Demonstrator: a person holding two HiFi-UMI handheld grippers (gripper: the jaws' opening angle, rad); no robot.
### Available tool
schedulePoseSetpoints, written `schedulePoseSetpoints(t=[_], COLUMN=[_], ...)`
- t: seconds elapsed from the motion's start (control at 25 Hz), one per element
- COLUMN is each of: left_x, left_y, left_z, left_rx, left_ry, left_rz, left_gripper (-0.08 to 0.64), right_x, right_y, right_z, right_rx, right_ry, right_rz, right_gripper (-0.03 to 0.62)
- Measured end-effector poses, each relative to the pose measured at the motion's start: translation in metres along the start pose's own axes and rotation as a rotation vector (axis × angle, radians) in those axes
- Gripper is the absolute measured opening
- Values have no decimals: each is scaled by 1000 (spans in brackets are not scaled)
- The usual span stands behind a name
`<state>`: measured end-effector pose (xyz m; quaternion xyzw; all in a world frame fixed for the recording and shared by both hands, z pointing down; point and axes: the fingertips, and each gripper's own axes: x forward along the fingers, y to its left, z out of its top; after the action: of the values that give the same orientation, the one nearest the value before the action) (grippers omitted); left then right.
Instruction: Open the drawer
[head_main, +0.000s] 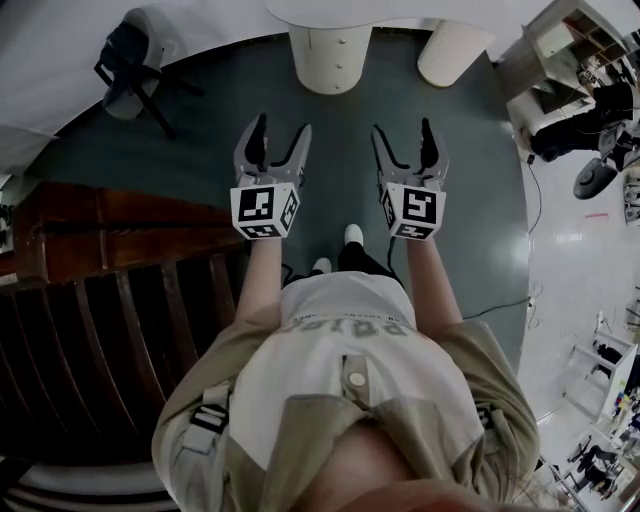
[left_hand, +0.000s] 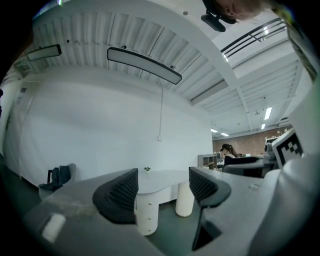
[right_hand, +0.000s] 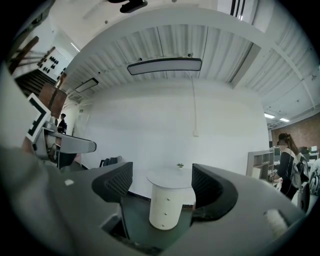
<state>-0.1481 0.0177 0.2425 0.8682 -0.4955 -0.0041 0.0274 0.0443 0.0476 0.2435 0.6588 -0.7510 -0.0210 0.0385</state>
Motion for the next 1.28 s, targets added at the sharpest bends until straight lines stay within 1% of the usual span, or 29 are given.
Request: schedulePoseSetpoints(t=[0.28, 0.44, 0.56, 0.64, 0.8, 0.92, 1.08, 1.28], left_x=[50, 78, 94, 103, 111, 117, 125, 141], left_y=[-20, -35, -43, -47, -51, -48, -38, -21], left_z=[21, 32, 33, 26, 9, 1, -6, -11], left_rx=[16, 30, 36, 36, 35, 32, 31, 26], left_ry=[-39, -47, -41, -27, 22, 42, 54, 53], left_rz=[43, 58, 63, 63, 72, 91, 106, 102], left_gripper=[330, 330, 330, 330, 330, 330, 330, 330], right_x=[33, 47, 54, 58, 64, 71, 83, 103], right_y=[-53, -83, -99, -107, -116, -120, -119, -113], right_z=[17, 28, 26, 19, -2, -11, -23, -28], right_rx=[-13, -21, -21, -13, 10, 21, 36, 36], right_ry=[-33, -54, -51, -41, 0, 16, 28, 30], right_rz=[24, 35, 38, 40, 50, 62, 70, 73], right_gripper=[362, 362, 362, 362, 362, 362, 362, 362])
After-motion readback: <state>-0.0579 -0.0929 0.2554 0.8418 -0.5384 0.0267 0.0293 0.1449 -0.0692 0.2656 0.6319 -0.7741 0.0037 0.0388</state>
